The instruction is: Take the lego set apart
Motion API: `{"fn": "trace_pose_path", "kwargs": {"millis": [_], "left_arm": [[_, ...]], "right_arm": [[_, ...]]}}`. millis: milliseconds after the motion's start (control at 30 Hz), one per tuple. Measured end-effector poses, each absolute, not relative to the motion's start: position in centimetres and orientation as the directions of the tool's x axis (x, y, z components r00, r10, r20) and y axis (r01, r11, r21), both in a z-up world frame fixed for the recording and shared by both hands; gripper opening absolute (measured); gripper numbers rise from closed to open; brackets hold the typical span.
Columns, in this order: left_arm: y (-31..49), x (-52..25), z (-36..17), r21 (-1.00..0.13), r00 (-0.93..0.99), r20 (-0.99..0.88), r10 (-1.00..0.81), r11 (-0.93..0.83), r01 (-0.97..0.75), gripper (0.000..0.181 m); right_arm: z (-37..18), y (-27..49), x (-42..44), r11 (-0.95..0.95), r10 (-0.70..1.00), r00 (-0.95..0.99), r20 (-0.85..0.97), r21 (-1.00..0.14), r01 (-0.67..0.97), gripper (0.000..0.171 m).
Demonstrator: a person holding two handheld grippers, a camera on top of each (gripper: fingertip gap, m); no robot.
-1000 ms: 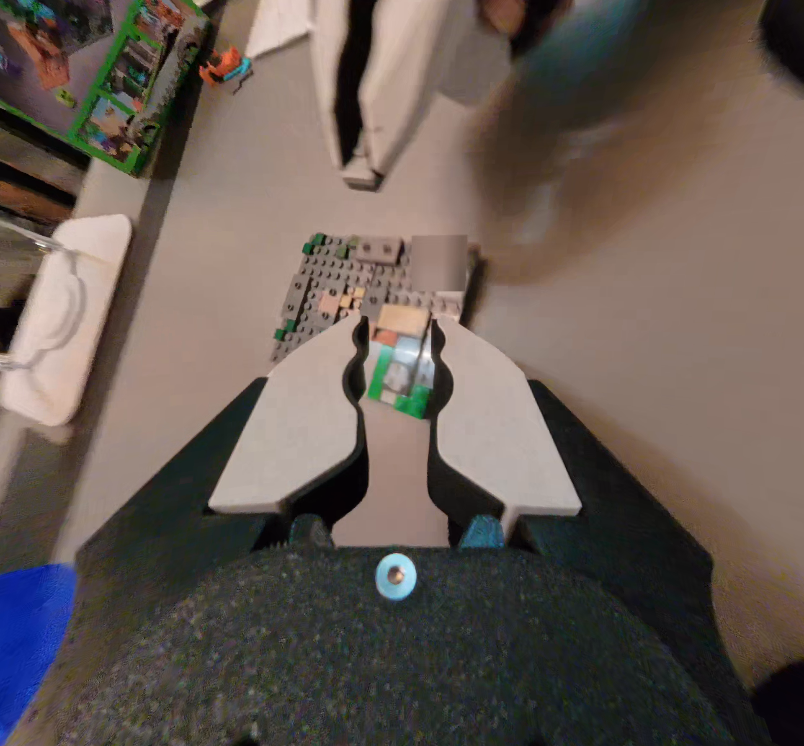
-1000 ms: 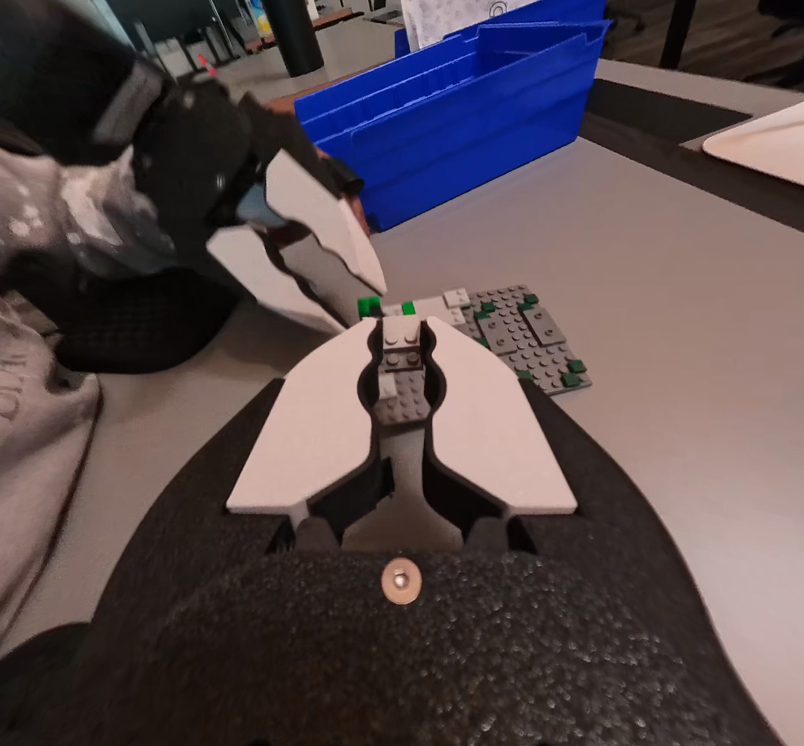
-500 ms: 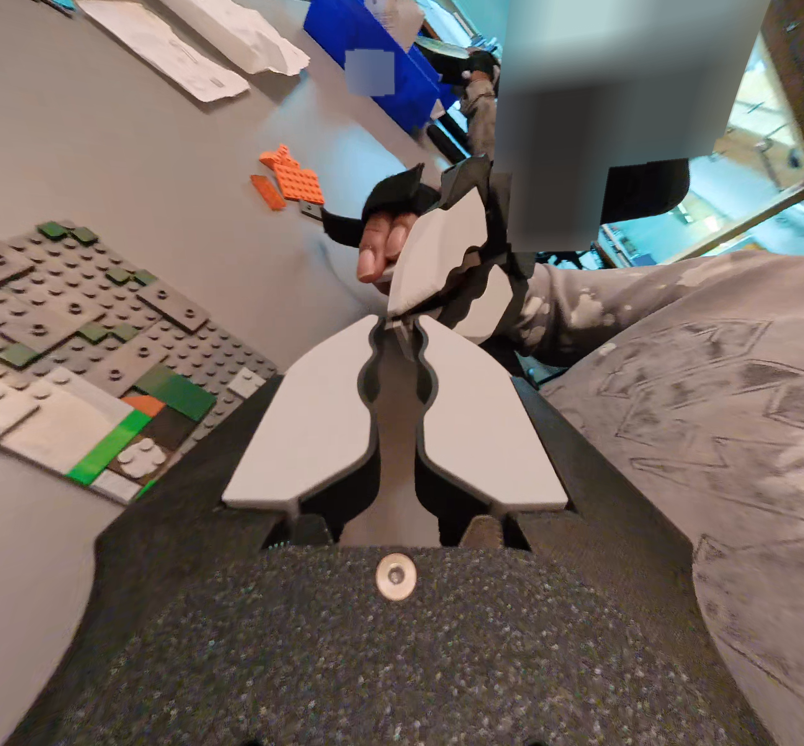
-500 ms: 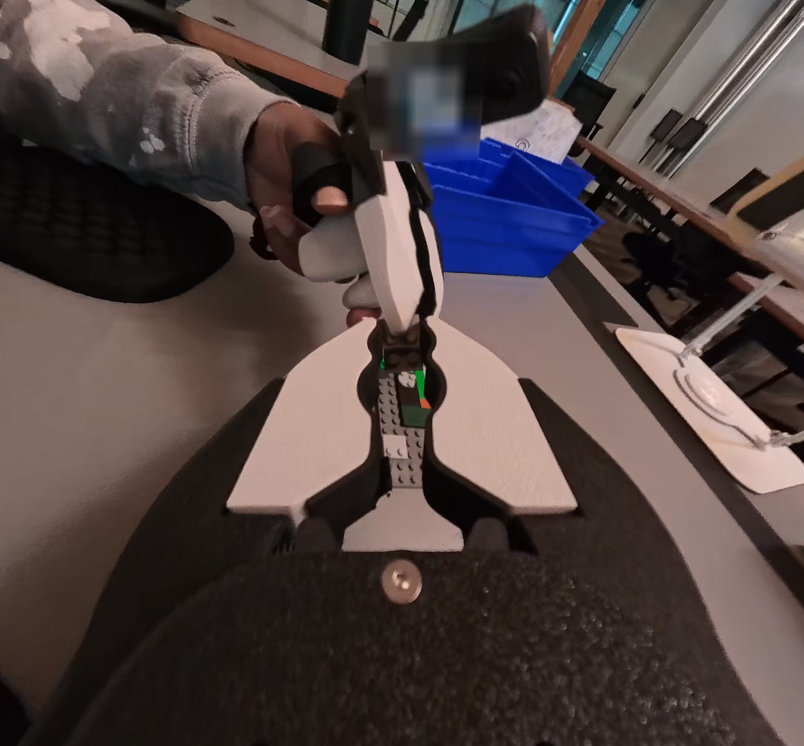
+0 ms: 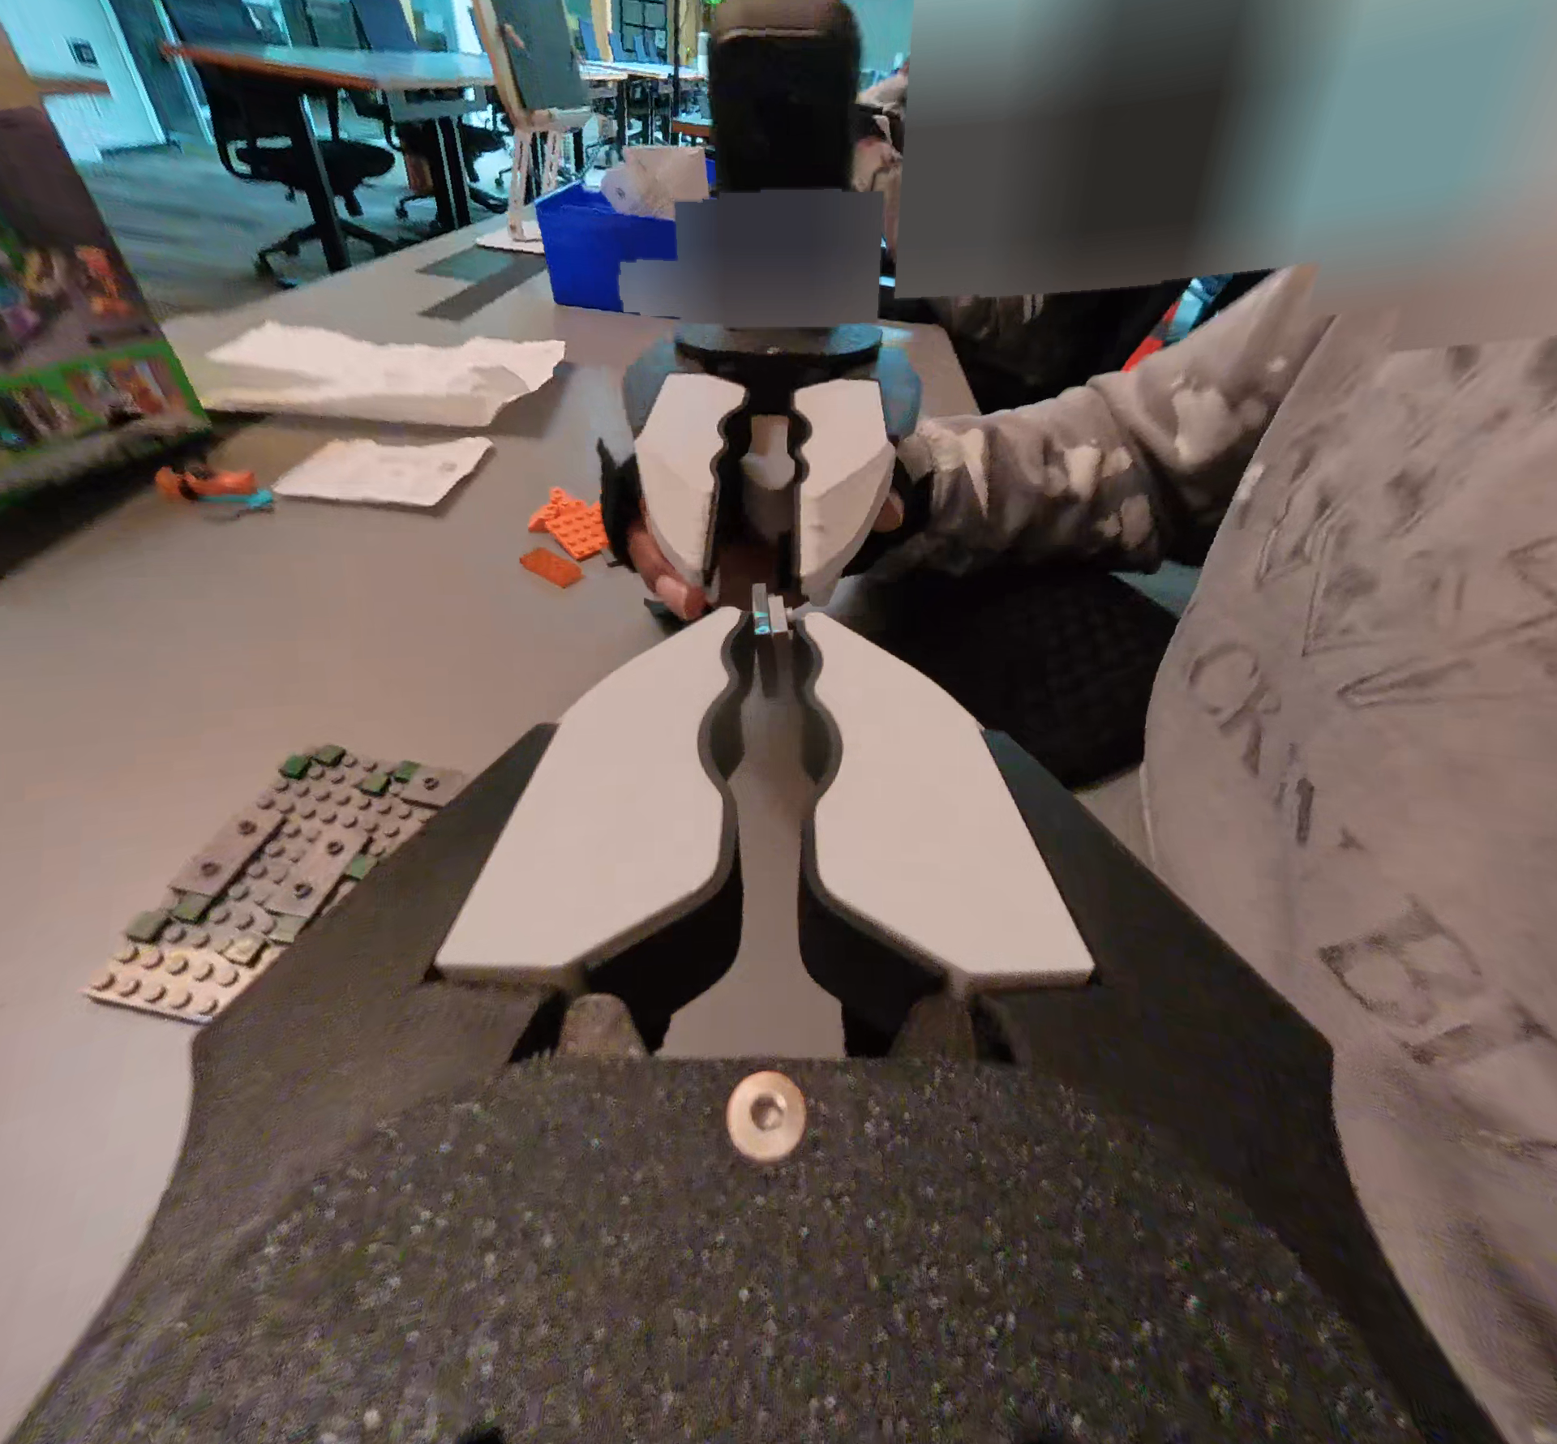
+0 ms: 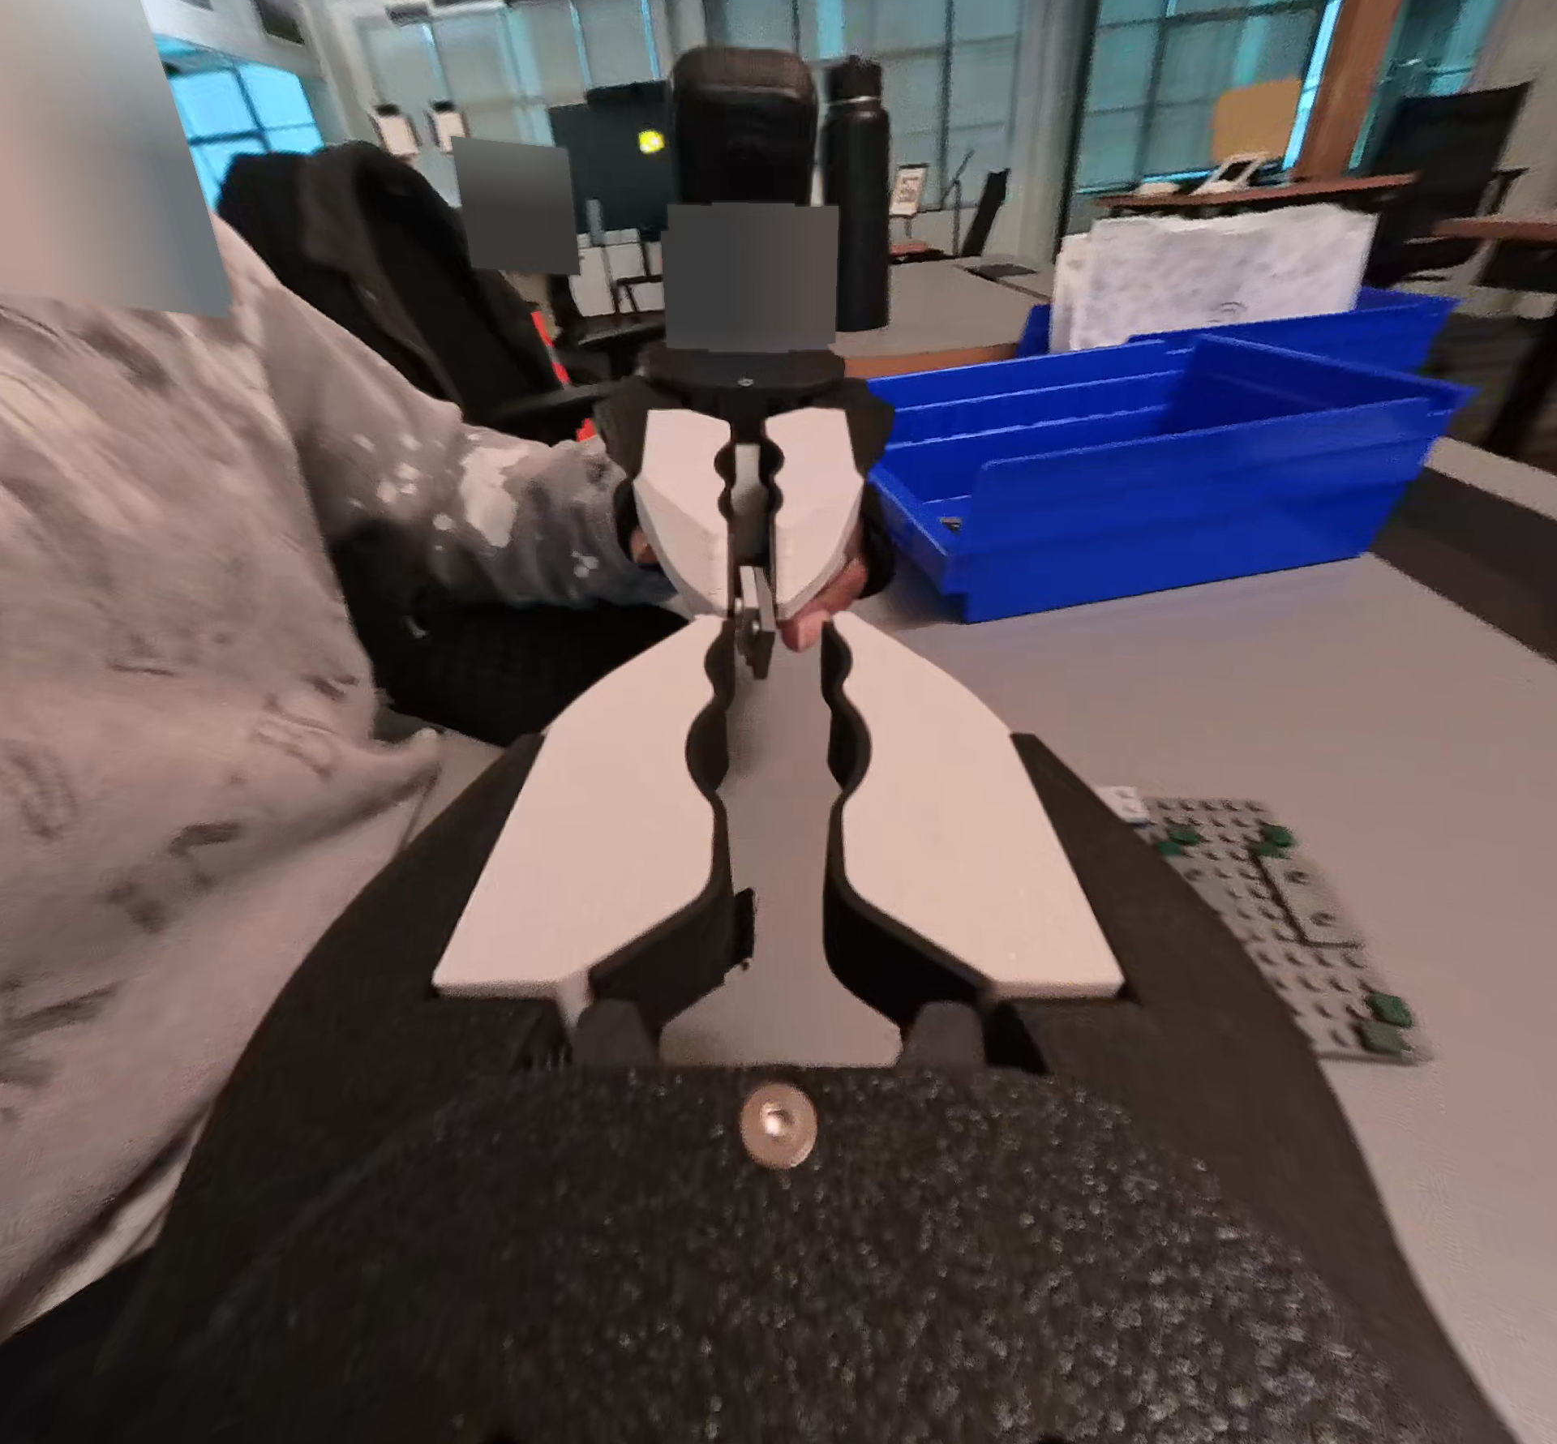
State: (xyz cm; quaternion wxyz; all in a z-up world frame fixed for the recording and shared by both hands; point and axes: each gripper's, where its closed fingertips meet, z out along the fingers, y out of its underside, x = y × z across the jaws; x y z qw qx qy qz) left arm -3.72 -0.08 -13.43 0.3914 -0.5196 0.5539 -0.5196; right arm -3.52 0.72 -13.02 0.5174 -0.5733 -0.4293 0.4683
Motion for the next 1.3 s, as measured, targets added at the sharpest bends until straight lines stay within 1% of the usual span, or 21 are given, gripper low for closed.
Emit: {"fn": "trace_pose_path", "kwargs": {"millis": [67, 100, 133, 233, 333, 367, 433, 533, 600, 700, 767, 833, 967, 1067, 1300], "left_arm": [[-0.6, -3.7, -13.3, -0.987, -0.171, 0.070, -0.983, -0.044, -0.153, 0.008], [-0.8, -3.7, -13.4, -0.987, -0.178, 0.058, -0.982, -0.030, -0.155, 0.008], [-0.9, -3.7, -13.6, -0.987, -0.183, 0.044, -0.982, -0.014, -0.163, 0.008], [-1.2, -3.8, -13.8, -0.989, -0.200, 0.037, -0.979, -0.007, -0.150, 0.008], [0.4, -3.9, -14.1, -0.986, -0.114, 0.000, -0.993, 0.019, -0.164, 0.013], [1.0, -4.0, -14.2, -0.985, -0.078, -0.013, -0.997, 0.026, -0.170, 0.016], [2.1, -4.1, -14.5, -0.983, -0.002, -0.005, -1.000, 0.005, -0.184, 0.017], [3.0, -3.7, -15.1, -0.975, 0.061, 0.118, -0.991, -0.127, -0.182, 0.019], [3.0, -3.4, -15.0, -0.945, 0.037, 0.291, -0.956, -0.293, -0.144, 0.022], [3.5, -3.4, -14.2, -0.836, -0.043, 0.547, -0.836, -0.544, -0.070, 0.020], [3.7, -3.5, -13.9, -0.755, -0.085, 0.655, -0.751, -0.653, -0.048, 0.020], [3.5, -3.2, -13.9, -0.707, -0.115, 0.705, -0.700, -0.706, -0.041, 0.020], [2.7, -2.8, -13.5, -0.672, -0.166, 0.735, -0.657, -0.738, -0.055, 0.025], [2.7, -2.9, -13.7, -0.644, -0.167, 0.760, -0.628, -0.762, -0.064, 0.017], [2.2, -3.1, -13.6, -0.564, -0.216, 0.814, -0.539, -0.823, -0.070, 0.016]], "right_arm": [[-13.6, 0.1, -4.2, -0.108, 0.982, 0.157, -0.101, -0.994, 0.036, 0.018], [-13.8, -0.1, -4.5, -0.104, 0.985, 0.146, -0.096, -0.994, 0.044, 0.015], [-13.9, -0.4, -4.6, -0.097, 0.987, 0.131, -0.090, -0.994, 0.045, 0.007], [-14.1, -0.7, -4.6, -0.107, 0.990, 0.102, -0.102, -0.993, 0.045, 0.005], [-14.1, 0.6, -4.3, -0.109, 0.977, 0.189, -0.100, -0.993, 0.036, 0.005], [-13.9, 1.3, -4.0, -0.111, 0.967, 0.233, -0.103, -0.994, 0.023, 0.005], [-13.8, 2.7, -3.4, -0.083, 0.940, 0.335, -0.069, -0.996, 0.028, 0.005], [-13.9, 3.4, -3.2, 0.021, 0.899, 0.434, 0.057, -0.996, 0.088, 0.005], [-13.9, 3.2, -3.5, 0.105, 0.874, 0.460, 0.159, -0.984, 0.142, 0.005], [-13.9, 3.2, -3.5, 0.215, 0.817, 0.489, 0.306, -0.948, 0.234, 0.005], [-13.8, 3.3, -3.4, 0.261, 0.783, 0.502, 0.366, -0.927, 0.269, 0.005], [-13.7, 3.4, -3.3, 0.285, 0.763, 0.510, 0.397, -0.915, 0.286, 0.005], [-13.9, 3.4, -3.4, 0.322, 0.733, 0.507, 0.453, -0.888, 0.327, 0.005], [-13.9, 3.2, -3.5, 0.336, 0.737, 0.491, 0.464, -0.882, 0.330, 0.005], [-13.9, 2.6, -3.7, 0.426, 0.688, 0.442, 0.575, -0.814, 0.395, 0.005]]}}
